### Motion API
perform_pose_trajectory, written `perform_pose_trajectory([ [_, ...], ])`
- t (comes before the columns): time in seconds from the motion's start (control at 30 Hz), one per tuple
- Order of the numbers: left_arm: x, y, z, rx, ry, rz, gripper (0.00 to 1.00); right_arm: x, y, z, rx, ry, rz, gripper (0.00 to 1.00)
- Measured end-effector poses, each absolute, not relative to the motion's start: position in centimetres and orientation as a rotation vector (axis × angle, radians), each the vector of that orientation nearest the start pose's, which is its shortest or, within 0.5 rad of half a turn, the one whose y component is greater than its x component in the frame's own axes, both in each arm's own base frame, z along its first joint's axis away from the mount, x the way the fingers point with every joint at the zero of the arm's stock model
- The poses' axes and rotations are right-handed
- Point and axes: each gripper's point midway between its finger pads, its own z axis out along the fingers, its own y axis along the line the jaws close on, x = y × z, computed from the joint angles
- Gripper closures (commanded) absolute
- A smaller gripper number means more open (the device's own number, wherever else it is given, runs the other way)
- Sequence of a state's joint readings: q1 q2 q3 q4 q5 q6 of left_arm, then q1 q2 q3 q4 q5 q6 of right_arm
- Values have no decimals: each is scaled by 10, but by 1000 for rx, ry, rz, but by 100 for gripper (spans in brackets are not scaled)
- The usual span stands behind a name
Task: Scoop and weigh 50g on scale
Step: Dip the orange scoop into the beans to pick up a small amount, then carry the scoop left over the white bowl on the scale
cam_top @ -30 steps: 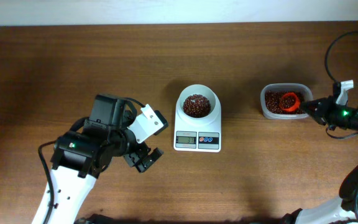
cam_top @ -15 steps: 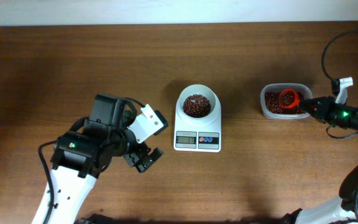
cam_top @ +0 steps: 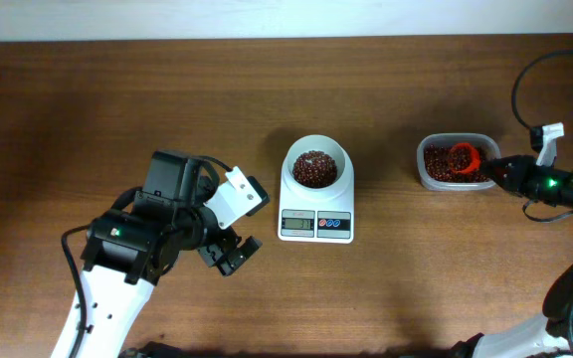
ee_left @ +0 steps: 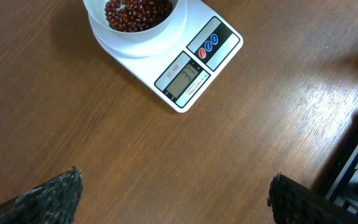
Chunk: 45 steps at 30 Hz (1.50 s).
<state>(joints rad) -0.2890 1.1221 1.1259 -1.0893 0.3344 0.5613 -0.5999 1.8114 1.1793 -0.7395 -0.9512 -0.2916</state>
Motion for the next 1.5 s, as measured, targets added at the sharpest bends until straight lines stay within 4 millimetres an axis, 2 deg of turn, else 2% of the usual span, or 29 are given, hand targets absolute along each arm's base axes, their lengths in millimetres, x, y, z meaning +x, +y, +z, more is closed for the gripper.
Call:
perform_pose_trajectory([
  [0.1, 234, -128, 203, 1171, 2321, -347, 1, 367, -85, 99, 269, 2395, 980, 96],
  [0.27, 234, -128, 203, 1170, 2321, -346, 1, 371, -80, 108, 225, 2334, 1027, 96],
  [0.43, 234, -128, 203, 1170, 2321, -346, 1, 371, -80, 110, 300, 2329, 1067, 96],
  [0.73, 234, -128, 203, 1170, 2321, -346, 1, 361, -111, 118, 508, 2245, 1132, 96],
  [1.03, 234, -128, 203, 1170, 2321, -346, 1, 360, -99, 142, 511, 2115, 1319, 96],
  [1.13, 234, -128, 203, 1170, 2321, -347, 1, 360, -91, 149, 503, 2086, 1383, 96],
  [1.23, 234, -128, 203, 1170, 2321, -347, 1, 363, -72, 156, 455, 2072, 1452, 96],
  [1.33, 234, -128, 203, 1170, 2321, -347, 1, 368, -45, 161, 376, 2079, 1519, 96],
  [1.5, 234, -128, 203, 1170, 2321, -346, 1, 370, 12, 164, 218, 2132, 1625, 96],
])
